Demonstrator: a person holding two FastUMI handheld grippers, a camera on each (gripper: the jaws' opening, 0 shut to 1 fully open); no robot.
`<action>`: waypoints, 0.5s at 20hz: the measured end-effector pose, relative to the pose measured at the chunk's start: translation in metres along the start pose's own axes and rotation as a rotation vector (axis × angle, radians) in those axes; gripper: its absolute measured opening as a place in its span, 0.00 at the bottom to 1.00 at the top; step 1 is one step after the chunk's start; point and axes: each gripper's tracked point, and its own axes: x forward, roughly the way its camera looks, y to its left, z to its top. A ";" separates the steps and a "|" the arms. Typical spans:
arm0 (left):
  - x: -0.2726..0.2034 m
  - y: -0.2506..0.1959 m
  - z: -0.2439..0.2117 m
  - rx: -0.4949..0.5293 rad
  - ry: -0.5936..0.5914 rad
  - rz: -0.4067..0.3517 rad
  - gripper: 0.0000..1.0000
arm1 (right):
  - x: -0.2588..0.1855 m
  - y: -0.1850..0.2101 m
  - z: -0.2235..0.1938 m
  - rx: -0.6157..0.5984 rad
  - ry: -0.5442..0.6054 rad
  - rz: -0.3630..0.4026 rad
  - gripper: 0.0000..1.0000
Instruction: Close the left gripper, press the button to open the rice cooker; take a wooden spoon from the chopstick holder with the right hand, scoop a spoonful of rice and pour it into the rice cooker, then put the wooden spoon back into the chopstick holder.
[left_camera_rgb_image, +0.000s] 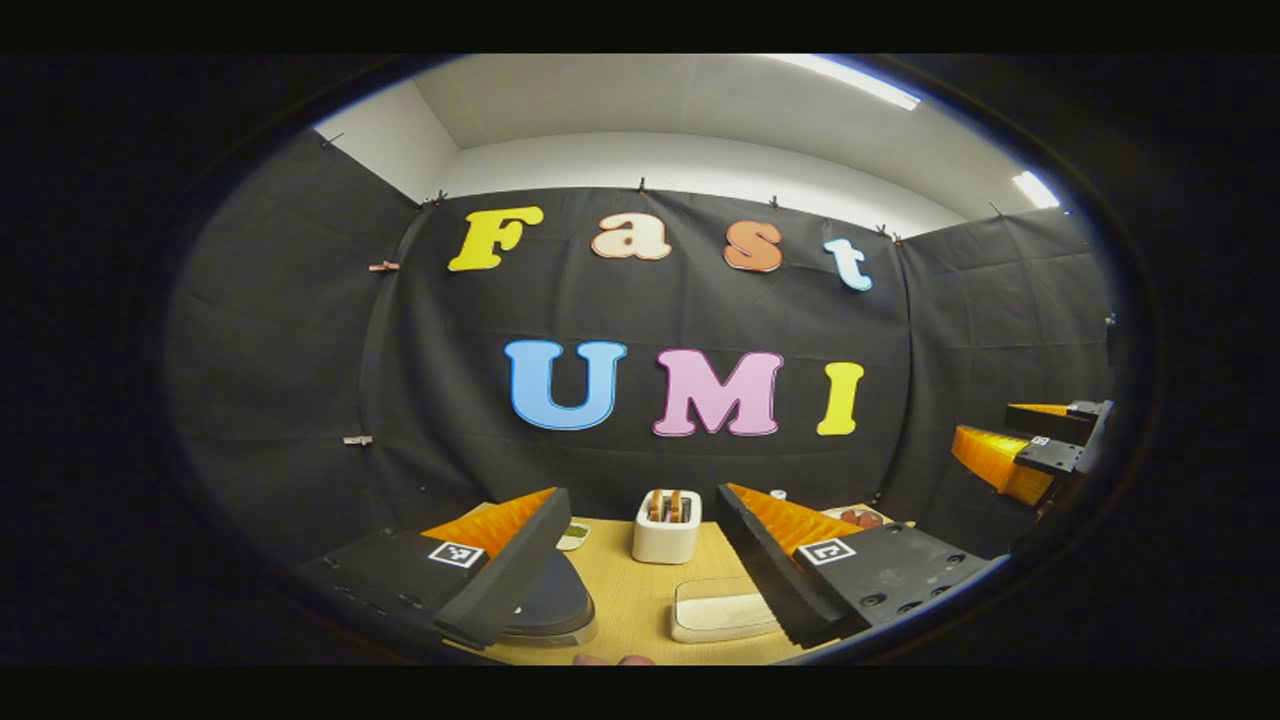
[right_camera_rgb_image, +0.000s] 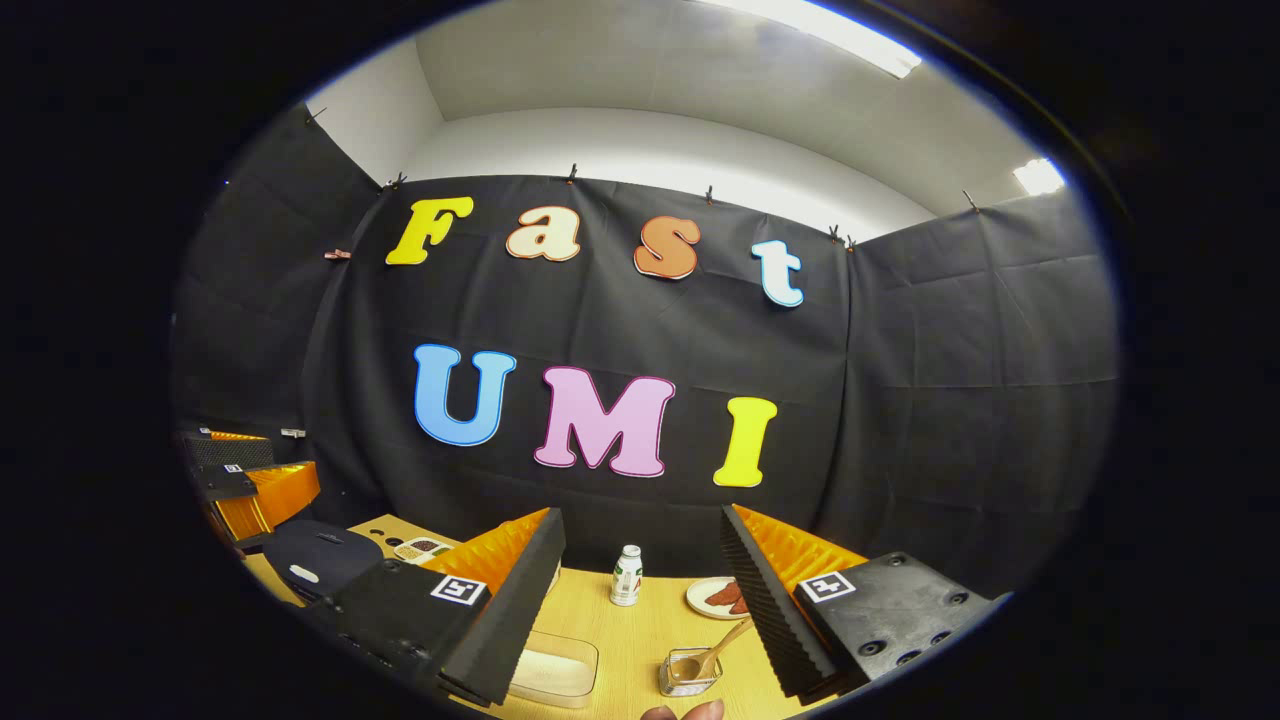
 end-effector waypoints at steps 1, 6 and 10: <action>-0.001 0.000 0.001 0.000 0.000 0.000 0.98 | -0.001 0.000 -0.001 0.000 0.001 0.000 0.97; -0.002 0.003 0.000 0.000 -0.001 0.004 0.98 | -0.001 0.002 -0.002 -0.007 0.003 0.001 0.97; -0.002 0.006 -0.001 0.005 0.003 0.000 0.95 | -0.001 0.004 -0.002 -0.012 0.002 0.004 0.97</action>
